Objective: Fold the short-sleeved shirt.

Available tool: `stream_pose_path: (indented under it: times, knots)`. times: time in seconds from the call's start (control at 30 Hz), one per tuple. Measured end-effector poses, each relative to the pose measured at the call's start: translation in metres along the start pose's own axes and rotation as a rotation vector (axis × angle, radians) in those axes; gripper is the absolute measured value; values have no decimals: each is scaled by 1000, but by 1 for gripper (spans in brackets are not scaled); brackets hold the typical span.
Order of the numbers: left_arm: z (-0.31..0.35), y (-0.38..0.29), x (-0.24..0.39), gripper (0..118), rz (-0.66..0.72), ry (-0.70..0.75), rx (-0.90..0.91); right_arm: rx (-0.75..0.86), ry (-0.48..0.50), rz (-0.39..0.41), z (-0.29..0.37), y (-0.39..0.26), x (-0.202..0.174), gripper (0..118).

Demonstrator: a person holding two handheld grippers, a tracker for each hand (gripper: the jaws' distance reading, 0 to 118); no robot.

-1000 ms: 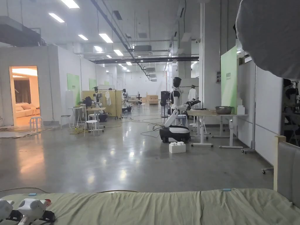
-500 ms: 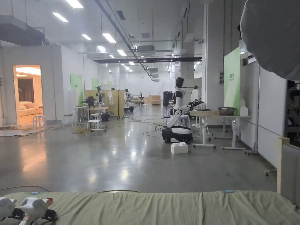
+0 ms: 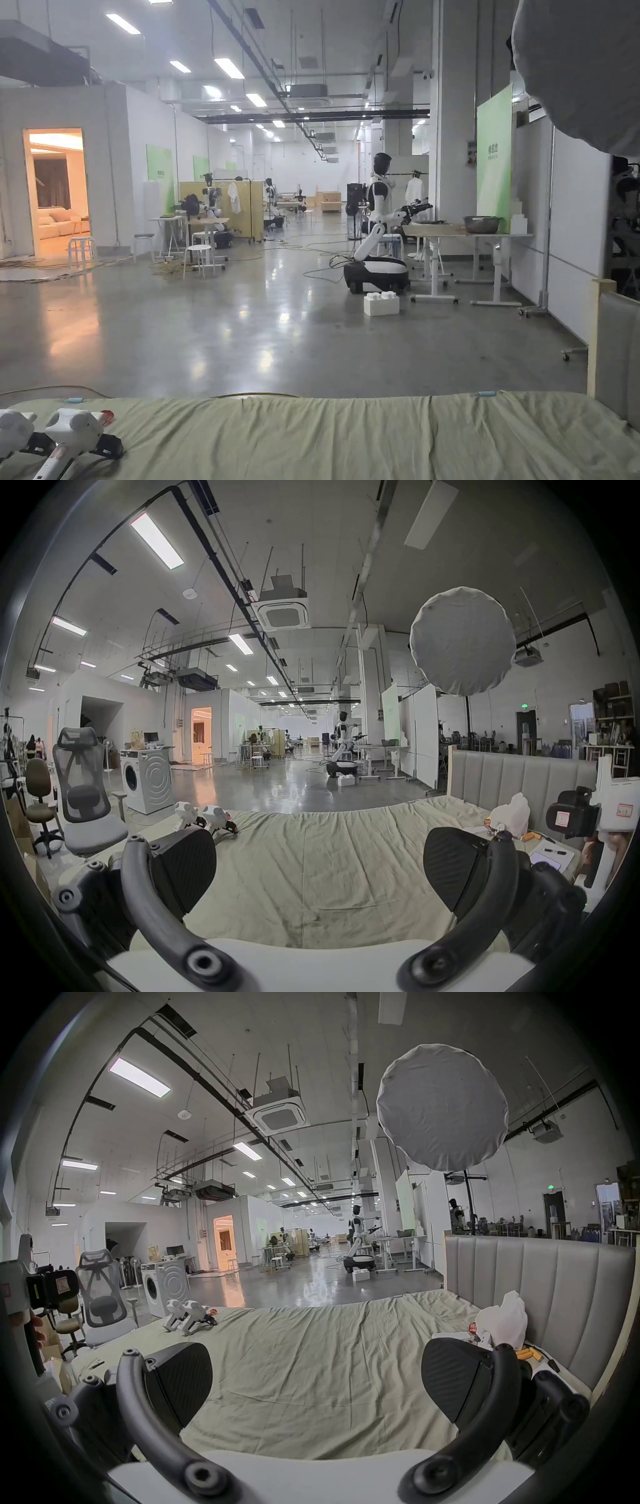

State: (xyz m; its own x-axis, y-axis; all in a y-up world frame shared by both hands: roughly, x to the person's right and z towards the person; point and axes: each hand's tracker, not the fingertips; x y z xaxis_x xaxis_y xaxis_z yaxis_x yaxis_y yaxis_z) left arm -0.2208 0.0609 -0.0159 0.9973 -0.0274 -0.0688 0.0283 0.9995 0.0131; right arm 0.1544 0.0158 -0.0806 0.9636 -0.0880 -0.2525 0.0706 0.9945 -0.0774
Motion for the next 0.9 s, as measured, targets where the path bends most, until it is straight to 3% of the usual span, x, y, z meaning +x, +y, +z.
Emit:
stream_pose_path:
  times: [0.7,0.9]
  knots:
    - [1,-7,-8,118,32,13,-29,-15,1,-3,1,-2,-5,118]
    - [1,-9,-11,118,47,19,-37,-3,20,-45,1,-1,-2,118]
